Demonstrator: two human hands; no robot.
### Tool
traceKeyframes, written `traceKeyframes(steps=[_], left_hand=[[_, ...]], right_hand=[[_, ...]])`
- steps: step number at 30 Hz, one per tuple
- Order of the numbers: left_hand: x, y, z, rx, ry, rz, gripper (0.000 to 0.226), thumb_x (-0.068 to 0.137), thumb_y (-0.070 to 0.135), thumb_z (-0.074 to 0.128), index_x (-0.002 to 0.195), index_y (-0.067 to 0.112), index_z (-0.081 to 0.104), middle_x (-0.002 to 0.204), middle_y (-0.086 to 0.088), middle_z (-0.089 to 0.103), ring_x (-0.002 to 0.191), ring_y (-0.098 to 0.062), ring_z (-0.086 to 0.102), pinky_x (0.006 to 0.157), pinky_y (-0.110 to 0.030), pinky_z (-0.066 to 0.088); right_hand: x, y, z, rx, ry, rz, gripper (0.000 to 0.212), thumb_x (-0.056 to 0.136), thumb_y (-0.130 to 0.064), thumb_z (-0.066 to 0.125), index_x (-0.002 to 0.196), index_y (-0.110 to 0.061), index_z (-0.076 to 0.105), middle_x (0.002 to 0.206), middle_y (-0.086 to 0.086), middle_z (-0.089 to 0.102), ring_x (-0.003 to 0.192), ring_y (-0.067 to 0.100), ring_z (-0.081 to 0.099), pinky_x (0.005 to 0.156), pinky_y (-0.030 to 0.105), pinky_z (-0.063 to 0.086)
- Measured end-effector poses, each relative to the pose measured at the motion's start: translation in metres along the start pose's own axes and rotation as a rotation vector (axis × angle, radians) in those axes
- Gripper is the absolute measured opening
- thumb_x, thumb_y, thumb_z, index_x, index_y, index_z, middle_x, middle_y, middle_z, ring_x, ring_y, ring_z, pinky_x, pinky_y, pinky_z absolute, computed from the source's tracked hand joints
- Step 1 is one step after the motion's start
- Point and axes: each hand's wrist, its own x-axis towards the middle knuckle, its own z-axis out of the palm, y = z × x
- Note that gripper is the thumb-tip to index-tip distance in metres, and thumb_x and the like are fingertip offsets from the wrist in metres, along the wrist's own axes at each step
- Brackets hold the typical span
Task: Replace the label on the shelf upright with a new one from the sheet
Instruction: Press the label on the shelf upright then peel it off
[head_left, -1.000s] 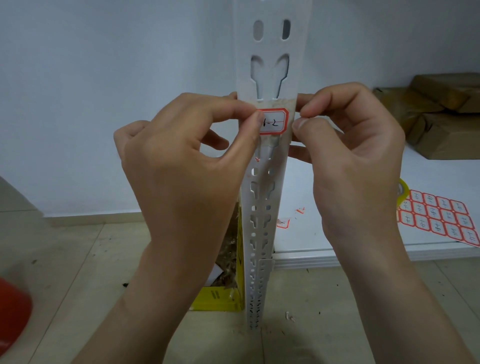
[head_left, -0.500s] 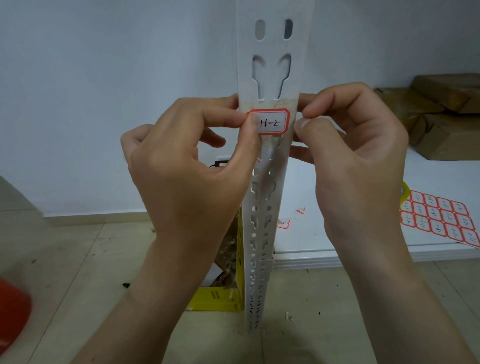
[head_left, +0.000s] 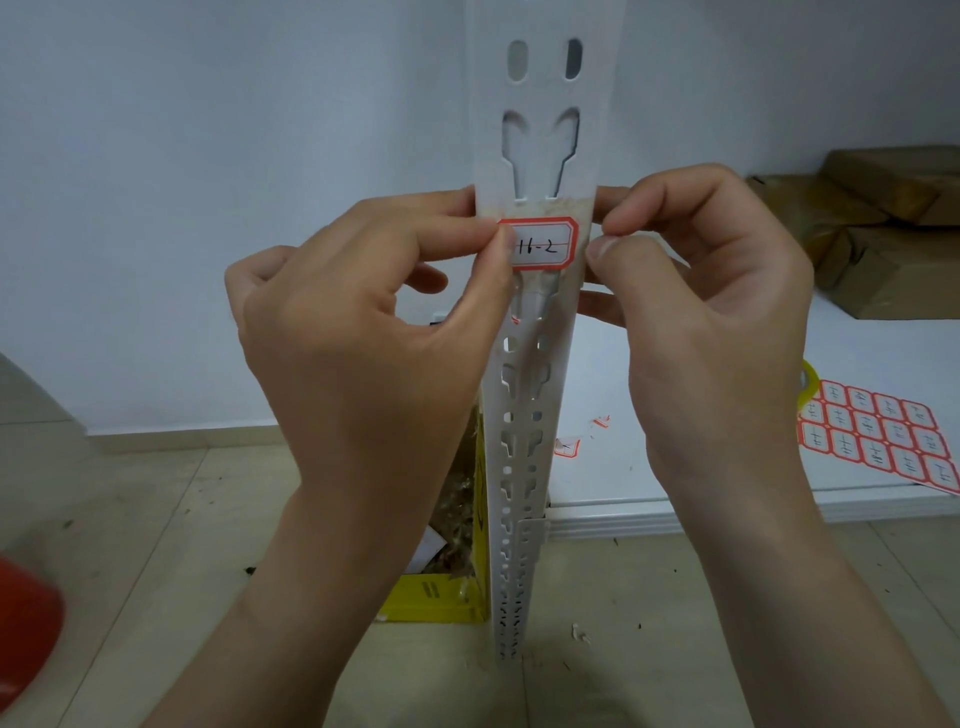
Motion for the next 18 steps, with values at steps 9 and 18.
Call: traceKeyframes(steps=[9, 18], left_hand=[[0.0017, 0.0038, -0.0029, 0.023, -0.015, -0.032, 0.012, 0.1, 0.034, 0.074, 0.096, 0.026, 0.081, 0.11, 0.014, 0.076, 0.078, -0.011, 0.074, 0.073, -0.065, 0.056], [0.0041, 0.0039, -0.0006, -0.039, -0.049, -0.057, 0.013, 0.1, 0.035, 0.073, 0.096, 0.024, 0.079, 0.108, 0.02, 0.068, 0.079, -0.004, 0.069, 0.077, -0.056, 0.06]], right_hand=[[-0.0007, -0.0004, 0.0008, 0.008, -0.012, -0.01, 0.019, 0.09, 0.006, 0.059, 0.084, -0.013, 0.06, 0.095, -0.002, 0.076, 0.079, 0.01, 0.077, 0.067, 0.03, 0.065], [-0.0008, -0.0009, 0.0007, 0.001, -0.013, -0.014, 0.018, 0.09, 0.003, 0.06, 0.084, -0.014, 0.06, 0.095, -0.003, 0.076, 0.079, 0.009, 0.077, 0.068, 0.03, 0.065]])
